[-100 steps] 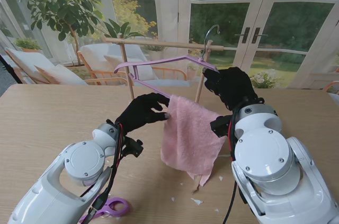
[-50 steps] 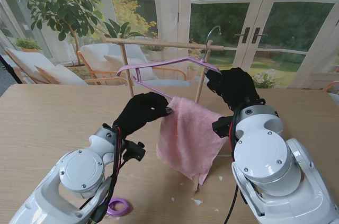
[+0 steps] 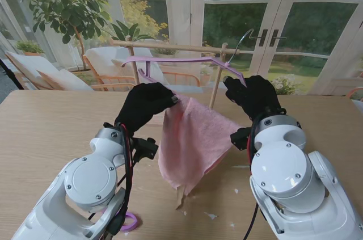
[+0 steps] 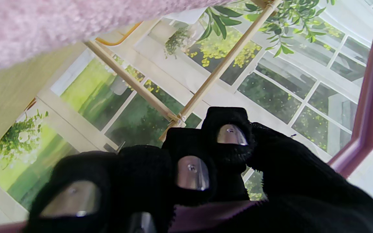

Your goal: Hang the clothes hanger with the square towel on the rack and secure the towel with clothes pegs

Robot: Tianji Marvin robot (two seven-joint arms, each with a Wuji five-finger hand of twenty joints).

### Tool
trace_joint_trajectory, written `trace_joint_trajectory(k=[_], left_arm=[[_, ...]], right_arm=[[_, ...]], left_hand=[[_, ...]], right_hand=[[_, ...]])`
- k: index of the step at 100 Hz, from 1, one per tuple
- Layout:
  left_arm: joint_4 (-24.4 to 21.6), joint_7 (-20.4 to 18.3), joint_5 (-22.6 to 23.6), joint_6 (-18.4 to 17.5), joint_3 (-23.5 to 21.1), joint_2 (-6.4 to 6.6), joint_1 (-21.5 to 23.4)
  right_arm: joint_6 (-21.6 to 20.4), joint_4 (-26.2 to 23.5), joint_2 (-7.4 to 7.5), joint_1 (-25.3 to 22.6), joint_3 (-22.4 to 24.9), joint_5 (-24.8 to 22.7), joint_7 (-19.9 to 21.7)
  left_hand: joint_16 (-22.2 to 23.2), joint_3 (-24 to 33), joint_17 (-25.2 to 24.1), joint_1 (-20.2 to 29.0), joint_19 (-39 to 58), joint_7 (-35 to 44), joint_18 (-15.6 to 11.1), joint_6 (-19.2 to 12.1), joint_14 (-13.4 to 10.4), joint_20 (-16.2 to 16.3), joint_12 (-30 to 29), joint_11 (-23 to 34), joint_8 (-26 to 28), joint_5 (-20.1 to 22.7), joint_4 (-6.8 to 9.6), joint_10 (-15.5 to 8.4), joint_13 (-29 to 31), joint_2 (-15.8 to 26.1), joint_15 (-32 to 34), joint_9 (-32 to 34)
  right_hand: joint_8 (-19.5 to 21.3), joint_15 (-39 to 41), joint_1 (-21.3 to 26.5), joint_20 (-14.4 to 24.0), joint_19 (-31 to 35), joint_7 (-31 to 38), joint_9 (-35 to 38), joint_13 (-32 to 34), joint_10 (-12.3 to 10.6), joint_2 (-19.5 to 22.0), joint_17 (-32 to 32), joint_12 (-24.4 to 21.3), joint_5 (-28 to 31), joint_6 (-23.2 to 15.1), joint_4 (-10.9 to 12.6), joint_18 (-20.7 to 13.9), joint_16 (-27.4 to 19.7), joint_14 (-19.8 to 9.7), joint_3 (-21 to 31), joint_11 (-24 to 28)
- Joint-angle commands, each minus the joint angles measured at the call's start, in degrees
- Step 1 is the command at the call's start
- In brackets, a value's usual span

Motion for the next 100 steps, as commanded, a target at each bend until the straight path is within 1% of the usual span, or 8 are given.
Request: trace_joint_trajectory(k=[1, 6, 23, 36, 47, 59, 74, 100], left_arm=[[-1.47, -1.41, 0.68, 0.22, -0.64, -0.1, 0.17], [-1.74, -2.7, 1.1, 0.82, -1.11, 0.3, 0.4], [-2.28, -8.39, 3.41, 2.62, -2.23, 1.97, 0.76], [-2.13, -10.54, 3.44, 2.71, -2.65, 2.59, 0.68], [-1.84, -8.82, -0.97, 1.45, -2.57, 1.83, 0.5], [-1.91, -5.79, -4.49, 0.33, -2.2, 0.81, 0.04], [-2.54, -3.37, -5.61, 1.13, -1.78, -0.07, -1.06], [-2.9, -3.22, -9.5, 0.36, -0.88, -0.37, -2.17]], right_arm=[[0.92, -0.31, -0.32, -0.53, -0.2, -0.62, 0.5], [1.02, -0.27, -0.55, -0.56, -0.42, -1.06, -0.33], [0.04, 0.83, -2.27, -0.11, -1.64, -1.76, -5.82], [-0.37, 0.98, -2.73, 0.31, -2.01, -0.95, -6.86], [0.62, 1.47, -2.26, 0.77, -2.62, -2.61, -5.7], [1.83, 2.23, -2.12, 1.22, -2.75, -2.64, -4.87], [2.85, 3.1, -1.45, 1.4, -2.51, -3.02, -2.81], [2.68, 4.12, -1.62, 1.59, -2.41, 0.85, -2.06]], left_hand=[[1.03, 2.0, 0.52, 1.09, 3.51, 1.79, 0.72, 1.31, 0.58, 0.61, 1.15, 2.25, 1.45, 2.42, -0.26, -3.55, 1.06, -0.67, 1.45, 1.0], [1.08, 2.13, 0.65, 0.9, 3.86, 1.92, 0.6, 1.64, 0.25, 0.61, 1.34, 2.76, 2.0, 2.51, -0.16, -3.83, 1.38, -0.77, 1.73, 1.22], [1.64, 3.34, 1.04, 1.24, 4.84, 2.04, 0.72, 6.87, 0.46, 0.55, 1.76, 4.86, 4.1, 2.59, 0.21, -3.48, 2.44, -1.25, 3.0, 2.55], [1.65, 2.8, 1.21, 1.58, 5.04, 1.52, 0.78, 6.8, 0.64, 0.56, 1.59, 4.7, 3.58, 2.91, -0.08, -3.37, 2.5, -0.89, 2.89, 2.81], [1.51, 1.25, 0.94, 2.92, 4.86, 0.48, 0.7, 7.01, 0.84, 0.42, 1.5, 4.18, 2.81, 3.1, -0.89, -3.12, 2.44, -0.01, 2.42, 3.09], [1.34, 0.83, 0.99, 3.55, 5.09, -0.15, 0.5, 7.12, 0.83, 0.54, 1.51, 3.88, 2.64, 2.89, -0.89, -3.14, 2.29, 0.28, 2.0, 3.2], [1.25, 0.31, 1.21, 3.56, 5.41, -0.64, 0.66, 5.95, 0.83, 0.74, 1.58, 3.51, 2.64, 2.88, -0.79, -3.14, 2.47, 0.43, 1.82, 3.22], [1.13, -0.32, 1.15, 3.69, 5.45, -2.0, 0.48, 3.38, 0.53, 0.83, 1.6, 2.91, 1.45, 3.21, -0.55, -3.37, 2.46, 0.49, 1.57, 3.33]], right_hand=[[1.39, 8.8, 0.46, 59.38, 10.64, 1.17, 4.24, 0.0, 4.39, 2.64, 3.52, -0.53, 1.97, 4.18, 1.79, -9.25, 2.08, -2.64, 0.06, 4.31], [1.39, 8.81, 0.53, 59.38, 10.64, 1.17, 4.24, -0.01, 4.39, 2.56, 3.52, -0.53, 1.96, 4.21, 1.79, -9.27, 2.09, -2.52, 0.06, 4.31], [1.4, 8.79, 0.27, 59.36, 10.64, 1.2, 4.23, 0.0, 4.41, 2.7, 3.52, -0.56, 1.97, 4.22, 1.74, -9.33, 2.08, -2.58, 0.11, 4.3], [1.4, 8.8, 0.23, 59.32, 10.64, 1.21, 4.1, -0.01, 4.48, 2.71, 3.49, -0.6, 1.96, 4.25, 1.5, -9.03, 2.02, -2.31, 0.22, 4.41], [1.4, 8.77, 0.15, 59.3, 10.64, 1.2, 4.17, 0.01, 4.4, 2.8, 3.53, -0.68, 1.92, 4.23, 1.38, -9.24, 2.0, -2.69, 0.25, 4.42], [1.41, 8.76, 0.21, 59.26, 10.64, 1.22, 4.16, 0.0, 4.34, 2.69, 3.54, -0.74, 1.88, 4.12, 1.32, -9.49, 1.99, -2.68, 0.29, 4.39], [1.4, 8.76, 0.27, 59.24, 10.64, 1.21, 4.19, 0.01, 4.27, 2.75, 3.55, -0.76, 1.86, 4.14, 1.28, -9.55, 2.0, -2.75, 0.26, 4.38], [1.4, 8.76, 0.35, 59.2, 10.64, 1.2, 4.09, 0.01, 4.4, 2.94, 3.56, -0.76, 1.8, 4.22, 1.23, -9.7, 1.99, -2.73, 0.06, 4.37]])
